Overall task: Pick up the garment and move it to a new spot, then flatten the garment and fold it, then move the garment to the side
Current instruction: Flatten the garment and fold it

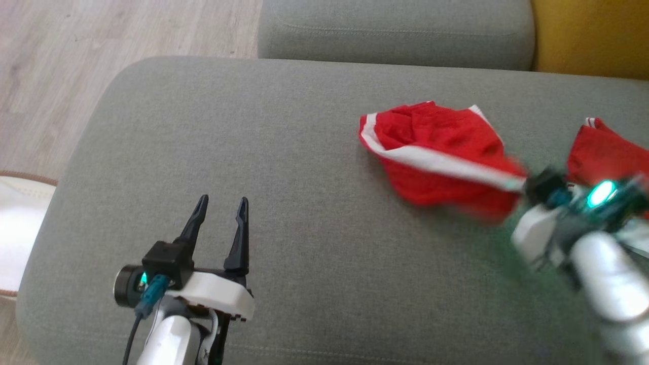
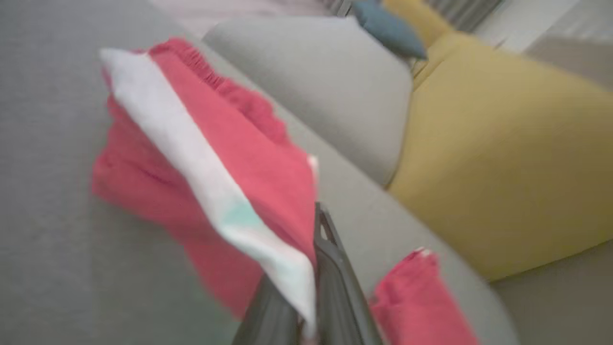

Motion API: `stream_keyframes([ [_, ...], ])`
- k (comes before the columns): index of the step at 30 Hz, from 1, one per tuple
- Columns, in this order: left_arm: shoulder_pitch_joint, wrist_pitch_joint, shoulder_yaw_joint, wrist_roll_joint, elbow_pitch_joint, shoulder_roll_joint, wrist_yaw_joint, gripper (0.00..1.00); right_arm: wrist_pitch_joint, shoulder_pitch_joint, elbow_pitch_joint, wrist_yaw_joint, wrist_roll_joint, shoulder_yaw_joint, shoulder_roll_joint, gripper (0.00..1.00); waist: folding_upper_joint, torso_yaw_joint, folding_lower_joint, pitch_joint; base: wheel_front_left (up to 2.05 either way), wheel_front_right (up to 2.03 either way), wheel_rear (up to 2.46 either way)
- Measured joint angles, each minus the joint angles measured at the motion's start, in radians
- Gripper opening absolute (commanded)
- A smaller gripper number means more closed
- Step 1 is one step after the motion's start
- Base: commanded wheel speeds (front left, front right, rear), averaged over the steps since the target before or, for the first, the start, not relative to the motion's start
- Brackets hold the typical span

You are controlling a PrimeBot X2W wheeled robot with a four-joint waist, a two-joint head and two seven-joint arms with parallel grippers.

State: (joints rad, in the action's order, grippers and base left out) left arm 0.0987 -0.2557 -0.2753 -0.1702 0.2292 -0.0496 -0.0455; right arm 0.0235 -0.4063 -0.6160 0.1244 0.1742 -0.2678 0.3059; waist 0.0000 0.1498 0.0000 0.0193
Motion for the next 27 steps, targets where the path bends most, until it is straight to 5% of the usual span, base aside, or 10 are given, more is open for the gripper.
stream_keyframes([
  [5,-0.005,0.0,-0.002,0.0,-0.003,0.0,-0.009,1.0,-0.033,-0.066,0.094,0.0,0.131,0.061,0.069,0.0,0.0,-0.007,0.0,-0.01,0.0,0.0,0.0],
  [17,-0.013,0.0,0.0,-0.009,-0.007,0.0,-0.012,1.0,-0.049,0.296,0.126,0.0,0.151,0.211,-0.115,0.0,0.0,-0.039,0.0,-0.006,0.0,0.0,0.0],
  [18,-0.013,0.0,0.0,-0.008,-0.007,0.0,-0.01,1.0,-0.055,0.304,0.122,0.0,0.153,0.214,-0.129,1.0,0.0,-0.044,0.0,-0.007,0.0,0.0,0.0],
  [22,-0.013,0.0,0.003,-0.007,-0.003,0.0,-0.006,1.0,-0.076,0.325,0.117,0.0,0.135,0.25,-0.186,1.0,0.0,-0.064,0.0,-0.016,0.0,0.0,0.0],
  [27,-0.018,0.0,0.031,0.002,0.001,0.0,-0.006,1.0,-0.153,0.375,0.134,0.0,-0.07,0.217,-0.244,1.0,0.0,-0.097,0.0,-0.037,0.0,0.0,0.0],
])
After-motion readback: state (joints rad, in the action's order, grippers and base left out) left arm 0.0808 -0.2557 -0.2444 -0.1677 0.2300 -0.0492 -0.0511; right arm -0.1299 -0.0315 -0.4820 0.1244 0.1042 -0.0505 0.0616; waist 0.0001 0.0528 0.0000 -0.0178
